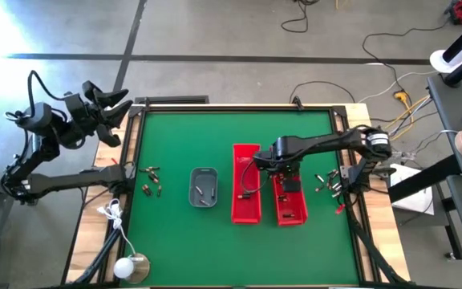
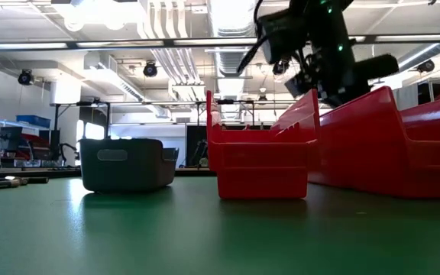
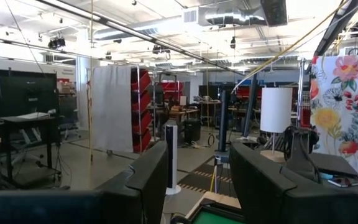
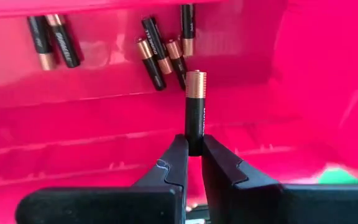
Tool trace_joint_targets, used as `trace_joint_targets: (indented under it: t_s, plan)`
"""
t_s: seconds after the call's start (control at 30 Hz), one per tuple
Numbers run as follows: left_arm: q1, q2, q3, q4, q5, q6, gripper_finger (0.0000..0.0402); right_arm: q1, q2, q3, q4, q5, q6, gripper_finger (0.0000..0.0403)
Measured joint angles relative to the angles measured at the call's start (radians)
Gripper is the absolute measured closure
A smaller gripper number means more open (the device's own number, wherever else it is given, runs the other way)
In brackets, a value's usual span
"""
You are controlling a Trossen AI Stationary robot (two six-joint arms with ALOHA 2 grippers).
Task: Sort batteries
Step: Put the small black battery into the right red bin
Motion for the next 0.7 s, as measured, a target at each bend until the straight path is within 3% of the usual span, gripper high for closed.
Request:
trace_joint_targets:
  t_s: [0.2,0.4,0.7]
  plan:
    - [0.000,-0.002,0.000,-0.001,0.000,-0.020,0.0251,-0.006,0.070,-0.017,0.034,0.005,-0.116,0.0381]
    - [0.000,-0.003,0.000,-0.005,0.000,-0.027,0.0251,-0.028,0.147,-0.022,0.041,0.004,-0.121,0.0378]
    - [0.000,-0.009,0.000,-0.018,0.000,-0.027,0.0251,-0.045,0.183,-0.020,0.071,0.002,-0.116,0.0332]
